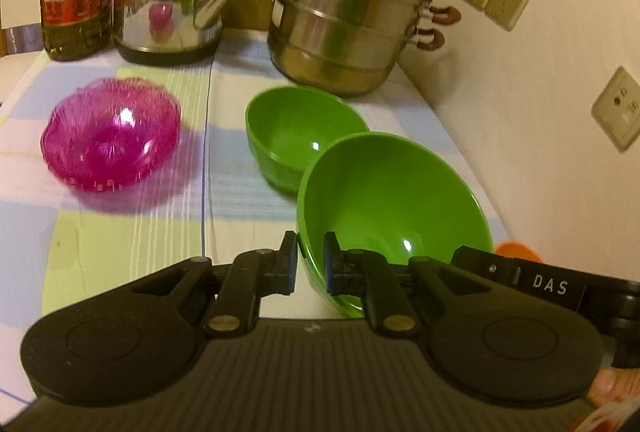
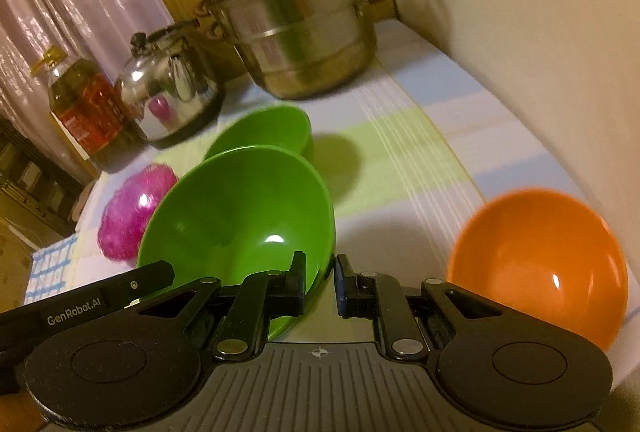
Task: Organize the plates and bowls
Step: 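Lift the large green bowl with both grippers toward the small green bowl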
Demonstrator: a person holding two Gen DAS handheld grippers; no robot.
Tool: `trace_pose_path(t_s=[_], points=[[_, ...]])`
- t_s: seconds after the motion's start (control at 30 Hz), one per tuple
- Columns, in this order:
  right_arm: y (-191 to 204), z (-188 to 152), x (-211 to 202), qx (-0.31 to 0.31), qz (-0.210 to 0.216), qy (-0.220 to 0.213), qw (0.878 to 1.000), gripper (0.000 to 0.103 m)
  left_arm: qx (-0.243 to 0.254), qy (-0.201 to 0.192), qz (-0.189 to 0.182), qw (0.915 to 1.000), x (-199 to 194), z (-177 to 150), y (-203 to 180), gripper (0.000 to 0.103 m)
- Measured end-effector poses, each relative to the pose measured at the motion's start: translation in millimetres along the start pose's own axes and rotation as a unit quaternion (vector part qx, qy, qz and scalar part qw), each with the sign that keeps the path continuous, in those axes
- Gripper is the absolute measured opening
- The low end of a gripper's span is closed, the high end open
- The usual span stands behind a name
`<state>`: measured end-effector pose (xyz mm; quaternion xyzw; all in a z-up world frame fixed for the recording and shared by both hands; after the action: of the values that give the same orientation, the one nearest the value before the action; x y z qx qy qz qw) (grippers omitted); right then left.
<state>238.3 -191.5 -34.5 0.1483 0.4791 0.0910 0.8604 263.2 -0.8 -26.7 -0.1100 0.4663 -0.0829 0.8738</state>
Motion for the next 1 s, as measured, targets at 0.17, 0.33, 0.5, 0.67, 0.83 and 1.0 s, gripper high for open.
trace_pose_path(t_s=[0.17,0.33,0.5,0.67,0.83,1.0], points=[[10,29,1,-0.009,0.004,-0.013,1.0,0.014,-0.006,-0.01,-0.001,0.9999,-1,28,0,0.011],[19,59,5,-0.018,0.007,-0.022,1.0,0.014,-0.008,-0.018,0.001,0.9998,2,55,2,0.011],[25,85,19,-0.019,0.009,-0.021,1.0,0.014,-0.009,-0.027,0.005,0.9996,9,81,5,0.012],[26,105,40,-0.023,0.003,-0.017,1.0,0.013,-0.017,-0.018,0.004,0.9997,28,103,13,0.012],[28,121,61,-0.033,-0.005,-0.014,0.999,0.013,-0.014,-0.008,0.013,0.9998,49,116,18,0.012],[28,131,84,-0.042,-0.009,-0.004,0.999,0.013,-0.017,0.001,0.02,0.9997,66,124,24,0.012]])
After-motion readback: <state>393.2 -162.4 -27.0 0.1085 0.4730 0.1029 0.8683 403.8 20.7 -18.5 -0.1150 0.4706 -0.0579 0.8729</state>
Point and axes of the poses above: each gripper's, at about its wrist camera, not at the fingertips, and x roughly the way its jaws point, y to its left, z to its top, the point moved 2 cm from there along x, roughly the way its jaws point, and after that the axes turned 8 degrees about y, right-handed, at the moved point
